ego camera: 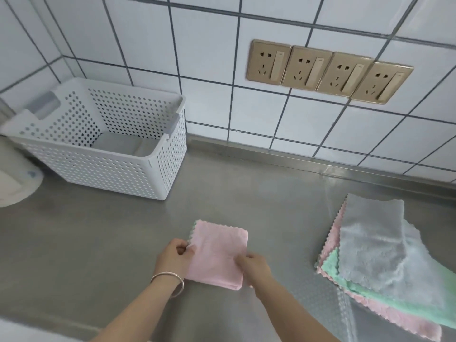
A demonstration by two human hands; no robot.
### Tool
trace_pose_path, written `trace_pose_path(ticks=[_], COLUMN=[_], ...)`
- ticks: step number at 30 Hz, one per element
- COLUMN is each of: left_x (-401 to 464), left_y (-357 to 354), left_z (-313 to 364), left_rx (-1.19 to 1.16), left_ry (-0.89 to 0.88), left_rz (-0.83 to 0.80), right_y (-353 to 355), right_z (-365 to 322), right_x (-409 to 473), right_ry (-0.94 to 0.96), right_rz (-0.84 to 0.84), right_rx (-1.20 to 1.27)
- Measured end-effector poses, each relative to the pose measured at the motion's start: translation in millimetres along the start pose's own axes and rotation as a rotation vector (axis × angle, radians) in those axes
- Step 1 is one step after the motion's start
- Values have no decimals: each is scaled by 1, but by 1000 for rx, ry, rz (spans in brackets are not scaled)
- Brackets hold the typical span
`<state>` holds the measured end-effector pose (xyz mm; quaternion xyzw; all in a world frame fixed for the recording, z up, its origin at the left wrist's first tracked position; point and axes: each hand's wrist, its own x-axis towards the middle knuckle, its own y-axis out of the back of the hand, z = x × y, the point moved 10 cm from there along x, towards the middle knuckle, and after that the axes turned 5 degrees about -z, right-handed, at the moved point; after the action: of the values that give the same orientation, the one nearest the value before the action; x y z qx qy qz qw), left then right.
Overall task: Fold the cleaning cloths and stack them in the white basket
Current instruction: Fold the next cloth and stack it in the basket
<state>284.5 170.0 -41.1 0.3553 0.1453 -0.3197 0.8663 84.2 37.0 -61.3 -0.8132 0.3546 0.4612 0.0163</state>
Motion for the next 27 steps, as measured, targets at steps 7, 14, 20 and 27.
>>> trace_pose_path(ticks=[7,14,20,27], left_x=[-21,-25,62,228], left_y=[93,249,349,339], left_z=[98,202,246,205], left_rx=[-133,-135,183,798], left_ry=[-342,-726,-776,-450], left_rz=[105,323,330,20], right_y=[24,-10,-81,-189], right_z=[-119,-281,-408,-444], right_x=[-60,-133,-100,41], right_ry=[367,650,674,306], right_rz=[133,181,76,-109], right_rx=[106,185,69,-194])
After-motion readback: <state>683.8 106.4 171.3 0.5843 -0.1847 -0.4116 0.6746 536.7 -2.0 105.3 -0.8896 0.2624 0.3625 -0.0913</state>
